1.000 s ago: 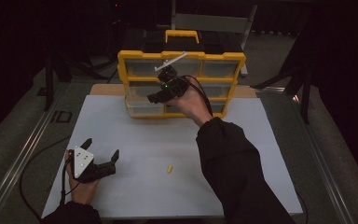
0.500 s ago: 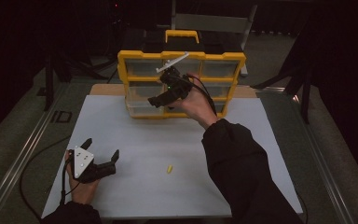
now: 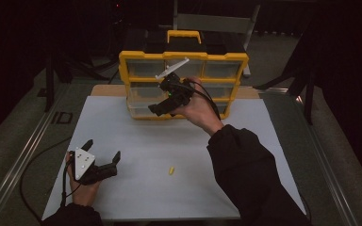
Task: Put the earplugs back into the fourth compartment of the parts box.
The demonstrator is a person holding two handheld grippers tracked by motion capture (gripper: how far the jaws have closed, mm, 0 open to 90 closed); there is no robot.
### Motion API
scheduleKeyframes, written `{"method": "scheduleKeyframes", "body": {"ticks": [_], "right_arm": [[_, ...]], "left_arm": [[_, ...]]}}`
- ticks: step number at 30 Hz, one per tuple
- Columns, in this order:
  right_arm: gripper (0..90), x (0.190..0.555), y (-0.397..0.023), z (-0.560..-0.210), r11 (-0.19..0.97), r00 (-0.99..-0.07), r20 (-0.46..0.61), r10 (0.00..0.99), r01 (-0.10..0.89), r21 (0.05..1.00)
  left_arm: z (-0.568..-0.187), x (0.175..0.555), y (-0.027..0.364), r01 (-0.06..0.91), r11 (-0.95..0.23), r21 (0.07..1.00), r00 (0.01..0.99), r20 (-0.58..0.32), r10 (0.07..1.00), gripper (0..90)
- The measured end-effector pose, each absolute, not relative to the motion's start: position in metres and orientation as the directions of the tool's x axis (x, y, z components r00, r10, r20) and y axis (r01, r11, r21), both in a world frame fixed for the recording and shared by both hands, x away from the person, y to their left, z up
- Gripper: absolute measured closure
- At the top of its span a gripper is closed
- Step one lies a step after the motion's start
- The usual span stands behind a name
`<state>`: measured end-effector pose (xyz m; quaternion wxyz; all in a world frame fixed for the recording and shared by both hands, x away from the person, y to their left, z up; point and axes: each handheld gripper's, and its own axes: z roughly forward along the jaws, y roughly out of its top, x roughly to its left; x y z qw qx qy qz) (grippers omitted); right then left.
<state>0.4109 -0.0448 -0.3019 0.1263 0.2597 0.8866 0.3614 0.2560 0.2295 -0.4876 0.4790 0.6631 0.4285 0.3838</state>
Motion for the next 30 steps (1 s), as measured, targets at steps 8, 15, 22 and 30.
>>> {"method": "scheduleKeyframes", "body": {"ticks": [8,15,22,30], "right_arm": [[9.0,0.405,-0.045,-0.305,0.62,-0.846,-0.043,0.531,0.354,0.7],[9.1,0.401,-0.047,-0.312,0.641,-0.857,-0.047,0.513,0.346,0.686],[9.0,0.395,-0.051,-0.315,0.657,-0.864,-0.055,0.501,0.339,0.674],[9.0,0.391,-0.055,-0.321,0.676,-0.868,-0.072,0.491,0.328,0.66]], "left_arm": [[-0.487,0.256,0.229,0.199,-0.172,0.965,0.337,0.097,0.936,0.7],[-0.487,0.256,0.229,0.198,-0.172,0.965,0.337,0.097,0.937,0.7],[-0.487,0.255,0.229,0.196,-0.172,0.965,0.337,0.098,0.936,0.7],[-0.487,0.255,0.229,0.193,-0.171,0.966,0.335,0.099,0.937,0.7]]}}
